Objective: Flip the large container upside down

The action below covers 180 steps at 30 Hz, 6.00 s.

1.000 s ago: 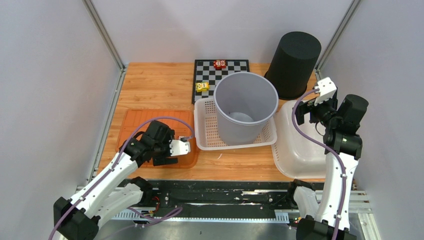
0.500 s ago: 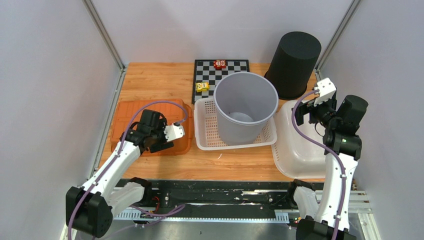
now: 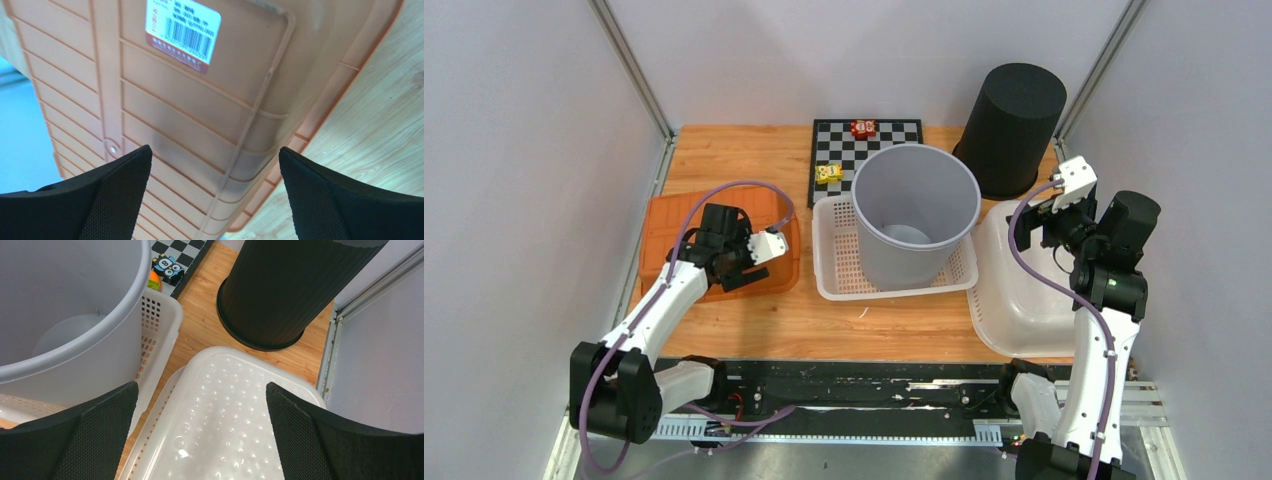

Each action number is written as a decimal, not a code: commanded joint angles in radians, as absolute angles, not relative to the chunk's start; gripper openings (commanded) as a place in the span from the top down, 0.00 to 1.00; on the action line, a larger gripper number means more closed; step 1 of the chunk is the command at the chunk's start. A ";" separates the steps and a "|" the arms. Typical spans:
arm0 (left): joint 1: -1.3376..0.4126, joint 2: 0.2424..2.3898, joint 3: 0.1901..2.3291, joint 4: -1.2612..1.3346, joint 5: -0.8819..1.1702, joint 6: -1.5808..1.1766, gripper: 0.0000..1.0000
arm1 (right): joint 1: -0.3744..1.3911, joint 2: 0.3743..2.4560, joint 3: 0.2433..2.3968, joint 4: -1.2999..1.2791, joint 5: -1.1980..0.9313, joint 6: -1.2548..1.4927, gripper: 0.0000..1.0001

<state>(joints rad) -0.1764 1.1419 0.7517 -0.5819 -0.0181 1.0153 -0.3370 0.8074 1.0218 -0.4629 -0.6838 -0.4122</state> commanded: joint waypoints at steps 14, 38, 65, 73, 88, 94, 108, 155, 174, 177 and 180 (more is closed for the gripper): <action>-0.166 0.853 0.802 -0.828 -0.192 0.921 0.00 | -0.353 0.779 0.996 -0.438 -0.719 -0.403 0.00; 0.096 1.116 0.751 -0.553 -0.154 1.026 0.04 | -0.352 0.773 0.993 -0.436 -0.737 -0.399 0.00; 0.096 1.478 1.020 -0.412 -0.157 1.053 0.18 | -0.352 0.782 1.003 -0.435 -0.743 -0.386 0.00; 0.094 1.554 1.101 -0.405 -0.128 1.044 0.19 | -0.353 0.782 1.003 -0.434 -0.738 -0.385 0.00; 0.050 1.714 1.244 -0.379 -0.191 0.970 0.21 | -0.352 0.787 1.000 -0.428 -0.732 -0.380 0.00; 0.043 1.761 1.286 -0.354 -0.207 0.980 0.22 | -0.351 0.791 0.999 -0.426 -0.732 -0.379 0.00; 0.011 1.862 1.358 -0.236 -0.296 1.017 0.16 | -0.352 0.797 0.999 -0.422 -0.728 -0.374 0.00; -0.195 2.040 1.581 -0.324 -0.420 0.750 0.02 | -0.353 0.804 0.999 -0.415 -0.724 -0.373 0.00; -0.194 1.887 1.495 -0.342 -0.414 0.722 0.00 | -0.352 0.800 0.995 -0.414 -0.732 -0.382 0.00; -0.183 1.814 1.438 -0.363 -0.413 0.700 0.00 | -0.352 0.797 1.000 -0.415 -0.747 -0.377 0.00; -0.158 1.735 1.400 -0.413 -0.355 0.646 0.00 | -0.351 0.792 1.010 -0.429 -0.770 -0.378 0.00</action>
<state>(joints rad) -0.1879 1.8500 1.4387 -0.3660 -0.4198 0.7170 -0.3370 0.8085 1.0039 -0.4320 -0.7193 -0.3840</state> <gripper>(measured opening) 0.996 0.997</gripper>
